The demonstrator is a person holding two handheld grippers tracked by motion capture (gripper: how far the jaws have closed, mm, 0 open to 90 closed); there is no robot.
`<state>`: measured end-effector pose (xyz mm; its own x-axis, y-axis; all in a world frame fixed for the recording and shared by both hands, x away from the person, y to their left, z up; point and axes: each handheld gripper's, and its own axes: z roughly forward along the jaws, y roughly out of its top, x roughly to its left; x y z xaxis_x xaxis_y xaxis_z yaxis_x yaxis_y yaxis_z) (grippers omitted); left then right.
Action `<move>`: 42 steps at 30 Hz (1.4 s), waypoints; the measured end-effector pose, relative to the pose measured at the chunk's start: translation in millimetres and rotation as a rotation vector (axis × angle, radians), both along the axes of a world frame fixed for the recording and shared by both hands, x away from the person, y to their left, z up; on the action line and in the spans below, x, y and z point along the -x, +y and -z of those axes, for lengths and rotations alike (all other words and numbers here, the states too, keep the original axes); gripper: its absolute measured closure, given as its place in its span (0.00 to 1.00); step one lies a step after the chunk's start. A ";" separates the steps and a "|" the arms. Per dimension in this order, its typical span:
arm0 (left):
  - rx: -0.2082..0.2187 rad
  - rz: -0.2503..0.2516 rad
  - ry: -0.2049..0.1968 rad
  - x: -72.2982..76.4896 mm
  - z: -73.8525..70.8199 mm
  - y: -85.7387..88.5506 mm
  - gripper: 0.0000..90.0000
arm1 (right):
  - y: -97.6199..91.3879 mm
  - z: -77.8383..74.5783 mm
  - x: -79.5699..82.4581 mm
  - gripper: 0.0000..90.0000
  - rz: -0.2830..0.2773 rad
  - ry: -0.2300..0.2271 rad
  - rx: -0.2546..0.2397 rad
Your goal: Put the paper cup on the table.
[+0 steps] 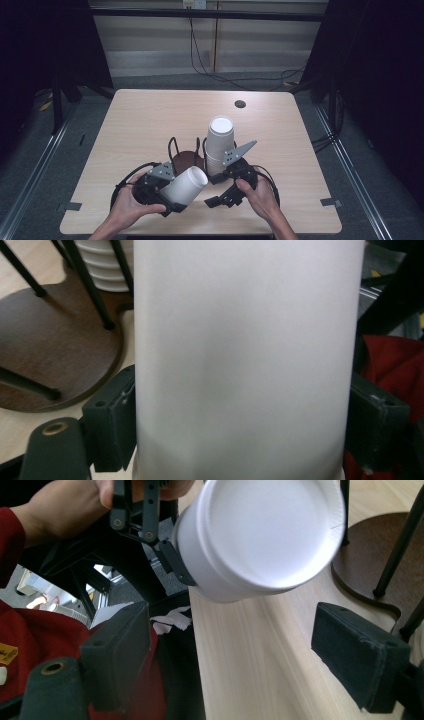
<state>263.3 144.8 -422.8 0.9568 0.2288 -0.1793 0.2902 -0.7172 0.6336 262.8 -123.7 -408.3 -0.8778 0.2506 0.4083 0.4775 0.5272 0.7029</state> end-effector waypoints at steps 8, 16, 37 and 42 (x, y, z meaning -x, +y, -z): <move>-0.053 0.031 -0.013 1.4 -3.1 -4.7 0.19 | 0.2 1.5 -3.3 0.19 -0.021 0.035 0.078; -0.131 0.078 -0.039 0.3 -11.9 -12.8 0.19 | -1.9 5.2 -2.4 0.23 -0.040 -0.004 0.144; -0.322 0.195 -0.070 11.2 -0.6 -51.4 0.19 | 3.5 14.5 0.6 0.18 -0.113 0.002 0.243; -0.328 0.201 -0.067 12.8 3.0 -53.0 0.19 | 9.2 16.3 1.3 0.18 -0.129 0.013 0.246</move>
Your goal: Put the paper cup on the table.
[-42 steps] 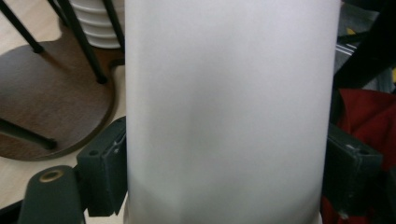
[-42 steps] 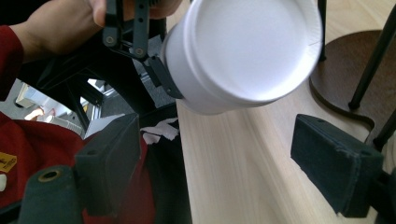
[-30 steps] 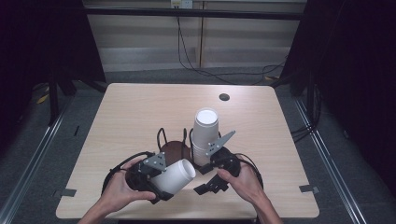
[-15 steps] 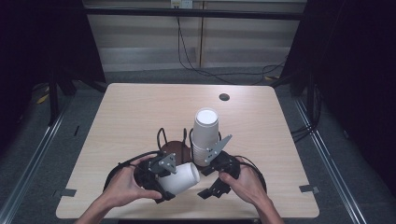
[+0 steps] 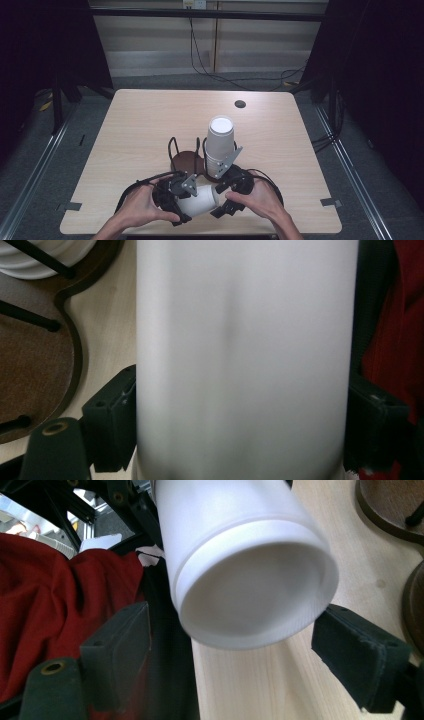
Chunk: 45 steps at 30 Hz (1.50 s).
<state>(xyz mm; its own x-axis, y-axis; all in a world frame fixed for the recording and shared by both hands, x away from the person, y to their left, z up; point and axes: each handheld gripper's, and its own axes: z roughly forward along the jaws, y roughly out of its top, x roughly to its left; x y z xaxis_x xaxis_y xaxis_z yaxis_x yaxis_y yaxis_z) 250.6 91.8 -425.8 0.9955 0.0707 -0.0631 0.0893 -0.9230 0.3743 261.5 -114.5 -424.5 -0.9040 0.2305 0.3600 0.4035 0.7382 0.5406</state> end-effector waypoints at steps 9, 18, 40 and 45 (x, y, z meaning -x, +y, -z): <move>0.001 0.018 0.003 4.3 0.0 -4.8 0.19 | 6.2 3.3 -0.3 0.19 -0.017 0.027 0.014; 0.001 0.055 0.019 10.0 -2.1 -10.4 0.19 | 15.1 5.1 1.7 0.24 -0.067 0.064 0.026; 0.064 0.061 0.009 11.8 -3.0 -7.9 0.16 | 16.3 -2.2 5.6 0.28 -0.067 0.036 0.047; 0.095 0.070 -0.002 9.6 -2.0 -3.4 0.15 | 18.3 -2.4 6.2 0.28 -0.043 0.041 0.053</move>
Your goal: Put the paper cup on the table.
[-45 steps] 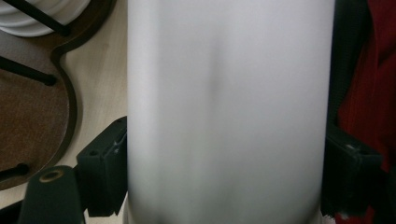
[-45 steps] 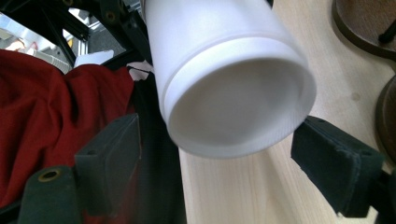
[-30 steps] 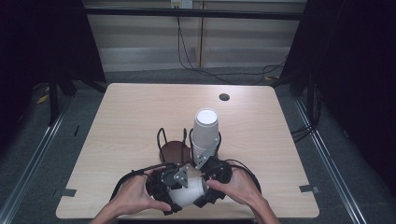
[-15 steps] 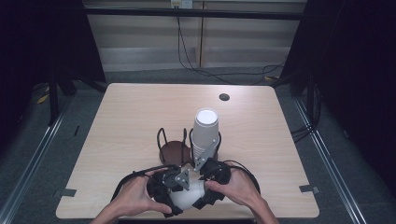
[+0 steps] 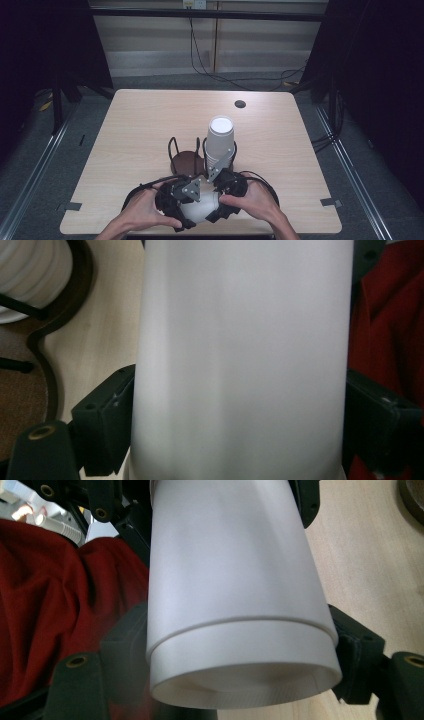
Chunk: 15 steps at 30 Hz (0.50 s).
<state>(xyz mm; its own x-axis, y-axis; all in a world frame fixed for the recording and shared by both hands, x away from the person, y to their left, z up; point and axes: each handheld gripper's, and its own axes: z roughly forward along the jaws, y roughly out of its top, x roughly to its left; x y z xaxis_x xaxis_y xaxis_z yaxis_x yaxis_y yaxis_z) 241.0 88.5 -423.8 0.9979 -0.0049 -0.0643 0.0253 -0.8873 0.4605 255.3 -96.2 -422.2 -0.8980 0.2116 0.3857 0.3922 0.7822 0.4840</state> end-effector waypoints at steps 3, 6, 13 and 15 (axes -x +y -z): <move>0.009 -0.005 -0.001 -0.2 -0.3 1.6 0.15 | 1.0 0.2 -0.3 0.28 0.001 0.001 -0.002; 0.051 -0.016 0.014 -4.2 -1.9 6.2 0.15 | 1.1 -0.4 -0.1 0.28 0.007 -0.002 -0.003; 0.138 -0.037 0.028 -10.5 -7.6 15.9 0.15 | -2.9 -2.2 -2.3 0.28 0.028 -0.017 -0.046; 0.167 -0.051 0.036 -11.8 -8.8 18.0 0.15 | -3.5 -2.9 -2.4 0.28 0.030 -0.019 -0.051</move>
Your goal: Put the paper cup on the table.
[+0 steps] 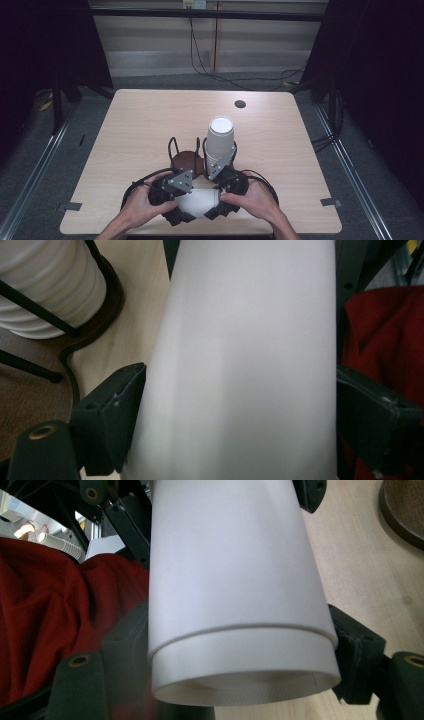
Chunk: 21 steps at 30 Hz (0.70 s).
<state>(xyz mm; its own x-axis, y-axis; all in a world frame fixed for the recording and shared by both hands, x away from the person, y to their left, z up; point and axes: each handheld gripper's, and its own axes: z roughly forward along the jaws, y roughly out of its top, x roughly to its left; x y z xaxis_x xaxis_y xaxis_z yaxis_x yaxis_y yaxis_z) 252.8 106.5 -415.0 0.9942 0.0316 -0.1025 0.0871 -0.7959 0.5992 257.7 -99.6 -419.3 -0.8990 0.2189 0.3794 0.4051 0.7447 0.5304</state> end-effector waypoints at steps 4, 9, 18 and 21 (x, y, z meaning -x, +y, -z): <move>0.057 -0.017 0.033 -4.9 -1.9 5.2 0.14 | -2.7 -2.1 -1.0 0.28 0.014 -0.003 -0.019; 0.077 -0.026 0.048 -6.1 -2.4 8.1 0.15 | -1.7 -2.3 0.1 0.28 0.015 -0.004 -0.010; 0.161 -0.064 0.057 -10.2 -4.8 15.4 0.17 | -5.3 -0.7 -2.1 0.28 0.030 -0.001 -0.015; 0.180 -0.086 0.060 -11.0 -5.5 17.1 0.17 | -5.5 -0.8 -2.2 0.28 0.034 -0.006 -0.017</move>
